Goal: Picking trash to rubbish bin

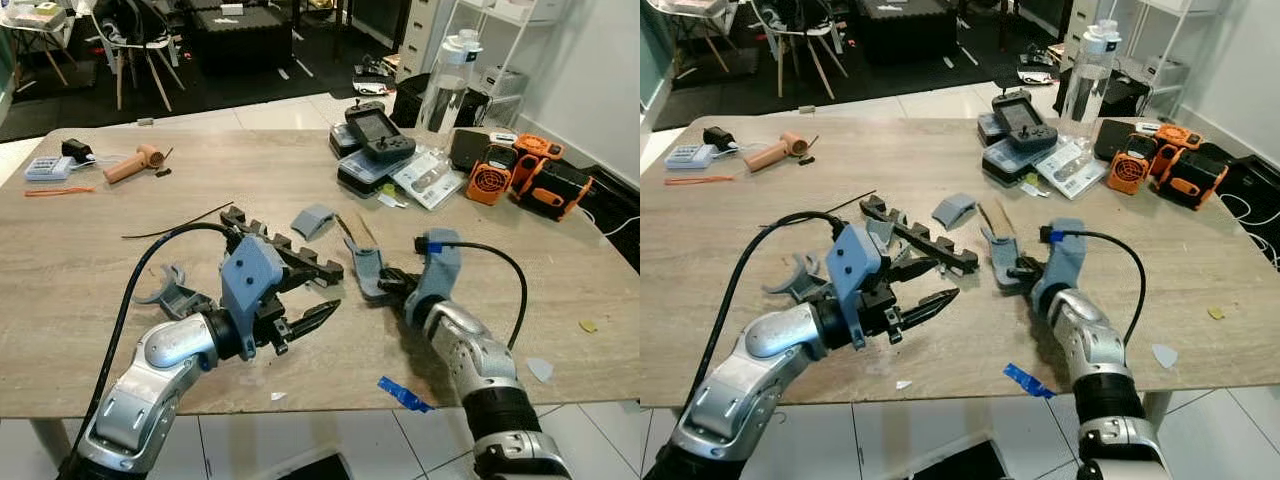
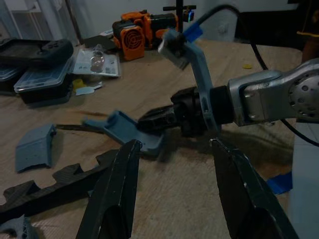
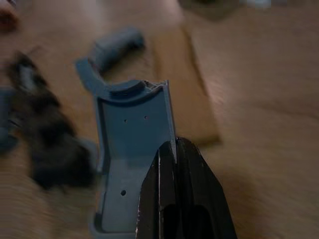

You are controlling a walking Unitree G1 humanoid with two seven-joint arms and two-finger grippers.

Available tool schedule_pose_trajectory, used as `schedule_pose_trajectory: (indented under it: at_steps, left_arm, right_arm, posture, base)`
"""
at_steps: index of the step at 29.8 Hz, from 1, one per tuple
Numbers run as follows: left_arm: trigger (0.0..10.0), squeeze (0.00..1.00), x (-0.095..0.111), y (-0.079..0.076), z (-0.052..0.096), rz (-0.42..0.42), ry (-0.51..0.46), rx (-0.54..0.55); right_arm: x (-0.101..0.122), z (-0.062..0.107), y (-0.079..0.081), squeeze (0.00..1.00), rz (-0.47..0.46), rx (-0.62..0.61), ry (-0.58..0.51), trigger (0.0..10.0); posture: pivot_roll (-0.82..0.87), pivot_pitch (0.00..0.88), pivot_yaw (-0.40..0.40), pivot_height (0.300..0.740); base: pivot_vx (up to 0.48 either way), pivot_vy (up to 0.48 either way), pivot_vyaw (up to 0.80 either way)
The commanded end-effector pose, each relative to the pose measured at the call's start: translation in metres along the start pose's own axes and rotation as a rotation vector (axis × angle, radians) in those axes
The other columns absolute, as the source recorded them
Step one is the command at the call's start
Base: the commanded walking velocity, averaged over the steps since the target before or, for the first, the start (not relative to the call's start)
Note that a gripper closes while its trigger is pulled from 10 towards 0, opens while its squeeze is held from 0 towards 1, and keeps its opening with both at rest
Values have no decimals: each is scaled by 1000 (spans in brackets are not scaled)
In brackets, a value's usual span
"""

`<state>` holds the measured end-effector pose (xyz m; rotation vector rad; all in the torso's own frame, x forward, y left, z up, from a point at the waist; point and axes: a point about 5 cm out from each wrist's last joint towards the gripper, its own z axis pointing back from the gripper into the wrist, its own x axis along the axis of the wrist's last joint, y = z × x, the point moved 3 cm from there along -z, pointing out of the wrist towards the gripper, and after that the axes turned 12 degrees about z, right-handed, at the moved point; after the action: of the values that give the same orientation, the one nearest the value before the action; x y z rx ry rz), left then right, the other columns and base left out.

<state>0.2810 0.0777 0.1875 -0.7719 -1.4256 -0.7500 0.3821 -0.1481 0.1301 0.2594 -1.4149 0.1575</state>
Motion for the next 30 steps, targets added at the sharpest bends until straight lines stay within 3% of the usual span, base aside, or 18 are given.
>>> schedule_pose_trajectory:
  at_steps: [1, 3, 6, 7, 8, 9, 10, 11, 12, 15, 16, 17, 20, 30]
  left_arm:
    - [10000, 0, -2, 6, 2, -11, 10, 33]
    - [10000, 0, -1, 10, 2, -14, 0, 56]
    - [10000, 0, 0, 13, 2, -16, -9, 74]
    - [10000, 0, 1, 14, 2, -16, -11, 86]
    - [10000, 0, 1, 21, 3, -31, -10, 134]
    - [10000, 0, 1, 21, 3, -31, -10, 134]
    - [10000, 0, 1, 25, 4, -43, -9, 168]
    - [10000, 0, 3, 40, 7, -68, -24, 282]
    - [10000, 0, 3, 40, 7, -68, -24, 282]
    - [10000, 0, 7, 58, 12, -98, -48, 428]
    - [10000, 0, 9, 71, 18, -90, -68, 532]
    - [10000, 0, 9, 71, 18, -90, -68, 532]
    - [10000, 0, 20, 95, 36, -23, -169, 766]
    - [10000, 0, 20, 97, 39, -15, -195, 812]
  right_arm:
    - [39, 0, 3, 0, -19, 21, -134, 10000]
    - [64, 3, 1, 0, -20, 7, -219, 10000]
    - [74, 5, -2, 0, 1, -20, -253, 10000]
    - [78, 7, -4, 0, 33, -37, -274, 10000]
    - [83, 10, -7, 0, 126, -72, -302, 10000]
    - [83, 10, -7, 0, 126, -72, -302, 10000]
    - [86, 13, -9, 0, 191, -91, -322, 10000]
    - [86, 17, -11, 0, 251, -123, -336, 10000]
    - [86, 17, -11, 0, 251, -123, -336, 10000]
    - [84, 23, -14, 0, 291, -155, -342, 10000]
    - [85, 27, -15, 0, 338, -171, -358, 10000]
    - [85, 27, -15, 0, 338, -171, -358, 10000]
    - [88, 36, -14, 0, 400, -204, -400, 10000]
    - [82, 34, -8, 0, 451, -199, -405, 10000]
  posture:
    - [25, 122, 26, 740]
    - [23, 121, 25, 740]
    - [23, 122, 25, 740]
    - [23, 122, 25, 740]
    - [23, 122, 25, 740]
    - [23, 122, 25, 740]
    - [23, 122, 25, 740]
    - [24, 118, 19, 740]
    - [24, 118, 19, 740]
    - [24, 118, 19, 740]
    - [23, 119, 15, 740]
    - [23, 119, 15, 740]
    - [23, 119, 15, 740]
    - [24, 106, 5, 740]
  base:
    - [0, 0, 0]
    - [0, 0, 0]
    - [0, 0, 0]
    - [0, 0, 0]
    - [0, 0, 0]
    - [0, 0, 0]
    - [0, 0, 0]
    - [0, 0, 0]
    - [0, 0, 0]
    - [0, 0, 0]
    - [0, 0, 0]
    - [0, 0, 0]
    - [0, 0, -800]
    - [0, 0, -800]
